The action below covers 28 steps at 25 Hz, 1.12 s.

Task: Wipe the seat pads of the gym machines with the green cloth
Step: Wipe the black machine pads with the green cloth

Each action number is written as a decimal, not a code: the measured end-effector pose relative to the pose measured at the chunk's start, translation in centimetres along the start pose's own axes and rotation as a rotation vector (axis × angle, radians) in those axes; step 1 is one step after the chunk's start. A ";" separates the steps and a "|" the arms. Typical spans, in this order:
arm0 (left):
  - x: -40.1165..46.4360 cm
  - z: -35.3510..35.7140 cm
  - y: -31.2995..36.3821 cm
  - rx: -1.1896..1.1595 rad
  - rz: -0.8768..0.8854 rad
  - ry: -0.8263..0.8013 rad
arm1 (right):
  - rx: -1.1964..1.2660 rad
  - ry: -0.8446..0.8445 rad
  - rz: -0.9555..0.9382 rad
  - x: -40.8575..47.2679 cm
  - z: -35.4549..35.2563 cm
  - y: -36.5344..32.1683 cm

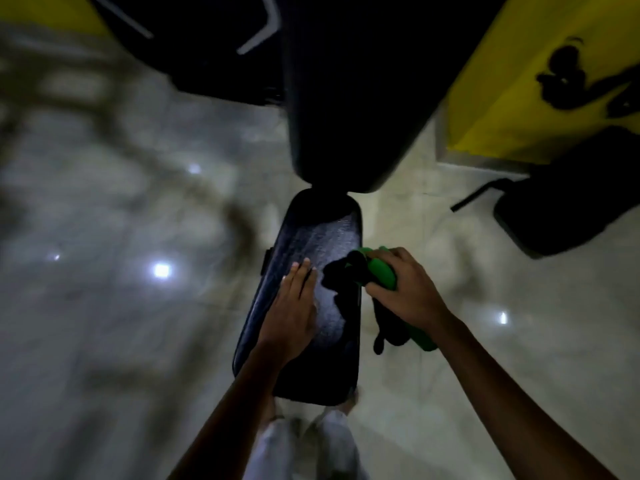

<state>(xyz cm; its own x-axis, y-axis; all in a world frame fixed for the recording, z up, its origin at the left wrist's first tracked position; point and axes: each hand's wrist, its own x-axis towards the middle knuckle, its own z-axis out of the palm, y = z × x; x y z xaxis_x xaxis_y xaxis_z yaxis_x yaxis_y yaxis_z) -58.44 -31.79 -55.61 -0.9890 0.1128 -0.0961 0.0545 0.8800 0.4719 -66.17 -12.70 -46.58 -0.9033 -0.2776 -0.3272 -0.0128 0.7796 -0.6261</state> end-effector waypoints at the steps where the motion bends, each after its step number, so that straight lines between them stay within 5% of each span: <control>1: -0.8 0.2 0.2 0.009 -0.048 0.011 | -0.004 -0.020 -0.008 0.1 -0.2 -0.1; 9: -5.3 1.5 1.7 0.130 -0.237 0.106 | -0.132 -0.218 -0.302 4.4 1.1 -5.3; 15: -7.8 2.6 3.2 0.200 -0.412 0.233 | -0.311 -0.551 -0.578 10.3 3.7 -10.0; 19: -7.5 4.5 5.5 0.116 -0.651 0.348 | -0.515 -0.852 -0.769 12.5 6.0 -12.5; 28: -5.1 7.3 9.3 -0.011 -1.193 0.626 | -0.687 -1.195 -0.964 12.4 15.5 -17.6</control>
<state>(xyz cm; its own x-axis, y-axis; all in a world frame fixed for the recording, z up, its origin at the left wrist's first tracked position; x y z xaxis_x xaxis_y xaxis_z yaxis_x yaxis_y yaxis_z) -51.92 -20.79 -57.14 -0.3281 -0.9439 -0.0380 -0.8748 0.2884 0.3892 -70.53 -38.60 -50.57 0.3502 -0.7557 -0.5534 -0.7913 0.0774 -0.6065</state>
